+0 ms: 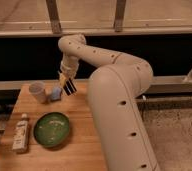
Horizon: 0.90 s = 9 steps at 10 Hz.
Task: Place the eraser on the white sponge
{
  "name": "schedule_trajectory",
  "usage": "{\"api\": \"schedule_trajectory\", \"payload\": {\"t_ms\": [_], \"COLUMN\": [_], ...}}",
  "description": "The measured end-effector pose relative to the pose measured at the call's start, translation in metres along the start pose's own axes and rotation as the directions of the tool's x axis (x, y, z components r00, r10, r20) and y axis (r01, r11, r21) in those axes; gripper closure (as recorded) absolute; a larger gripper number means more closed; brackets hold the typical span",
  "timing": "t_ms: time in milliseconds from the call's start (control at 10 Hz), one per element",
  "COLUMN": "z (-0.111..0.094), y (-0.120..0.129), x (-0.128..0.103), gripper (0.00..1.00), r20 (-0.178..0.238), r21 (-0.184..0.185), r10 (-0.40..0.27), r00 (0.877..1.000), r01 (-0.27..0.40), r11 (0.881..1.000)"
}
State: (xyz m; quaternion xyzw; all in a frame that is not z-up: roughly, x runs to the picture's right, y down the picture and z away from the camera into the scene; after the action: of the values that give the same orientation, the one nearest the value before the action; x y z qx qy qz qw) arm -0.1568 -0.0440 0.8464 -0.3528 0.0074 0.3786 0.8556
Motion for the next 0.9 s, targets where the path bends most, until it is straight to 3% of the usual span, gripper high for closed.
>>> {"api": "schedule_trajectory", "payload": {"t_ms": [400,900], "z": [0.0,0.005], "y": [0.0,0.015], "x": [-0.004,-0.03], "gripper": [1.0,1.0], "r20": [-0.01,-0.019], "r21": [0.009,0.008], "r10": [-0.017,-0.124], "r00": [1.0,0.992], "r01": [0.017,0.124], "r11": [1.0,0.992]}}
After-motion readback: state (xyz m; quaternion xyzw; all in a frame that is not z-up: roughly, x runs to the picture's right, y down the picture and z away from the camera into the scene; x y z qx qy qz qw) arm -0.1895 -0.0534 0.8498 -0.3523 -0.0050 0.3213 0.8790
